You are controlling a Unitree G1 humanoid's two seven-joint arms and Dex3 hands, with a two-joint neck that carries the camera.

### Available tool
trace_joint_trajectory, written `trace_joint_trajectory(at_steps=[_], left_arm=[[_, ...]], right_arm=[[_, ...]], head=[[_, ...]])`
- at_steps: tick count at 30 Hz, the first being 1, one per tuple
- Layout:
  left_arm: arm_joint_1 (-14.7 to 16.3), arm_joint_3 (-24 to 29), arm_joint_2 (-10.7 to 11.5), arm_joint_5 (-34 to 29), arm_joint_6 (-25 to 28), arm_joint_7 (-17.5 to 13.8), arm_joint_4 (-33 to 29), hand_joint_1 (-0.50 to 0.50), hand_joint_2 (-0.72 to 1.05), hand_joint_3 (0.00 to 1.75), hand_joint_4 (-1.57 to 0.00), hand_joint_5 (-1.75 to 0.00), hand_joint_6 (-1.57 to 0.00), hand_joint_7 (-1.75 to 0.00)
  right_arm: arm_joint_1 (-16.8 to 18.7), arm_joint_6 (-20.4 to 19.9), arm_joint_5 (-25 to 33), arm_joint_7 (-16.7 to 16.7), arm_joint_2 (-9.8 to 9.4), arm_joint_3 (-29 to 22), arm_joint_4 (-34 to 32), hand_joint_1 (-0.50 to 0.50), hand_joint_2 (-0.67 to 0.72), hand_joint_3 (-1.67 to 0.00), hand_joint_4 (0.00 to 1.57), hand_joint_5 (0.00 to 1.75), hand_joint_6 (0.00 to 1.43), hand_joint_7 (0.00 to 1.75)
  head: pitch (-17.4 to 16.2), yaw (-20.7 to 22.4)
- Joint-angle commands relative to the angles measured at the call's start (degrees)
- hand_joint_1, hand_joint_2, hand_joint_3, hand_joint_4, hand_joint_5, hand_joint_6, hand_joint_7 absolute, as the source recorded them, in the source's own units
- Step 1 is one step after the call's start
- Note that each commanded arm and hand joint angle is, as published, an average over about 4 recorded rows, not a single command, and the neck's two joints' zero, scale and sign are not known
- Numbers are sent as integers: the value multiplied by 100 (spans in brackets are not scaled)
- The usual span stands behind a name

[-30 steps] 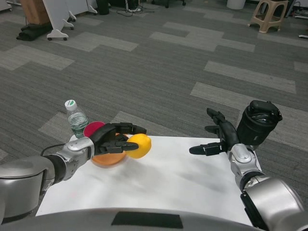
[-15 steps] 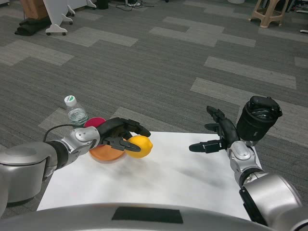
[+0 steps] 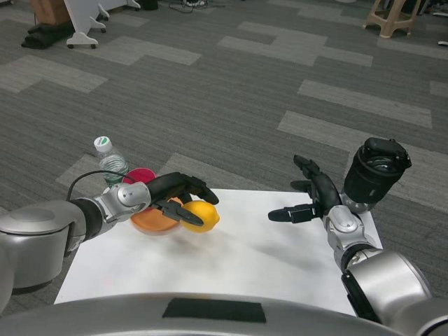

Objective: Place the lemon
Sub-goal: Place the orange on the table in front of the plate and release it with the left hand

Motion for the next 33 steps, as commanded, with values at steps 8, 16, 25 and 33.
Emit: trace_joint_trajectory(at_steps=[8,16,25,33], left_arm=[[16,-239,-41,365,236,284,-199,50,96,9,-157,-175,-126,-49],[49,-316,-162,688,601,535,-240,50,96,9,-157,-175,-126,-42],[210,-338,-285,1029,726,807,-139,50,96,9,-157,-175,-122,-42],[219,-338,-313,618,733,884,-10,50,100,9,-87,-121,-50,-2]], right_arm=[[21,26,-1,58,-18,27,8,29,-16,-32,9,116,0,17],[19,31,-1,96,-34,174,15,29,-16,-32,9,116,0,17],[19,31,-1,96,-42,238,50,29,-16,-32,11,114,0,17],[43,31,-1,96,-42,235,35,29,-16,-32,11,109,0,16]], head=[[-48,-32],[-84,-8],[-205,3],[-170,-39]])
